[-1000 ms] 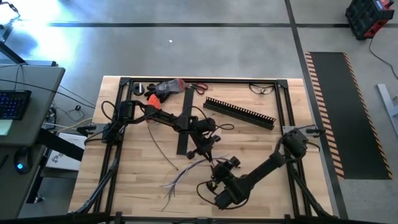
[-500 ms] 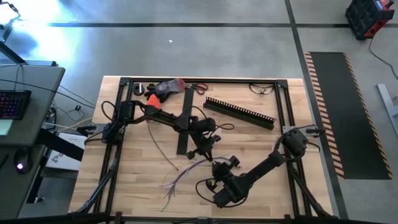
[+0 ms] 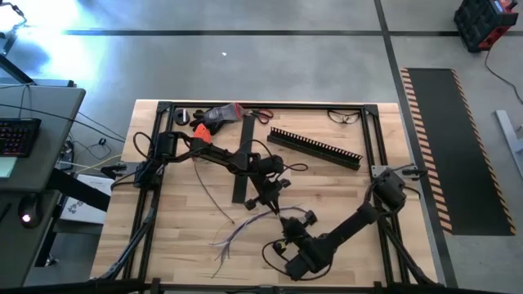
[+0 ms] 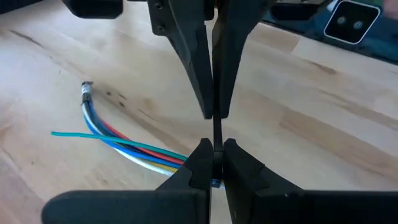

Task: Ziptie cables
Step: Wrap the black zip tie on the cables

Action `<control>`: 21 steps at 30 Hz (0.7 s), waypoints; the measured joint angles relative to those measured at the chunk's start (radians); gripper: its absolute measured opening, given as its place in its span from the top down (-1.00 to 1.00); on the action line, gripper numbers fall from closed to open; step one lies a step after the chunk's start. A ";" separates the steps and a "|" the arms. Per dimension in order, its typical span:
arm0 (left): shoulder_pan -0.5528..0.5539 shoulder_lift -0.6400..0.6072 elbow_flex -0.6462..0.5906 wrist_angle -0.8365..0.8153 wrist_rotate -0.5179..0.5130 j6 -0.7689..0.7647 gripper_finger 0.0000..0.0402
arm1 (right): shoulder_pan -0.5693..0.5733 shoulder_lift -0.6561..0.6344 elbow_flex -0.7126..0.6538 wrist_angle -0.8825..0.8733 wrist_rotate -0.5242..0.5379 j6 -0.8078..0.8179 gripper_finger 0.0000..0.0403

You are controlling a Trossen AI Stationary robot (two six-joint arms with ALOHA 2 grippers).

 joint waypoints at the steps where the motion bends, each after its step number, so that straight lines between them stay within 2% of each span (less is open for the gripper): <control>1: 0.000 0.000 0.000 0.000 0.000 0.000 0.97 | 0.010 0.000 0.000 0.000 -0.001 0.021 1.00; 6: 0.008 0.001 -0.001 -0.015 -0.023 0.001 0.97 | 0.065 0.001 0.000 0.000 -0.131 0.094 1.00; 14: 0.016 0.001 -0.001 -0.010 -0.027 0.000 0.96 | 0.124 0.006 0.000 -0.089 -0.161 0.288 1.00; 17: 0.013 0.001 -0.001 -0.009 -0.073 -0.005 0.86 | 0.129 0.006 0.000 -0.147 -0.224 0.351 1.00; 21: 0.011 -0.002 0.003 -0.022 -0.111 -0.012 0.57 | 0.128 0.004 0.000 -0.189 -0.320 0.389 0.99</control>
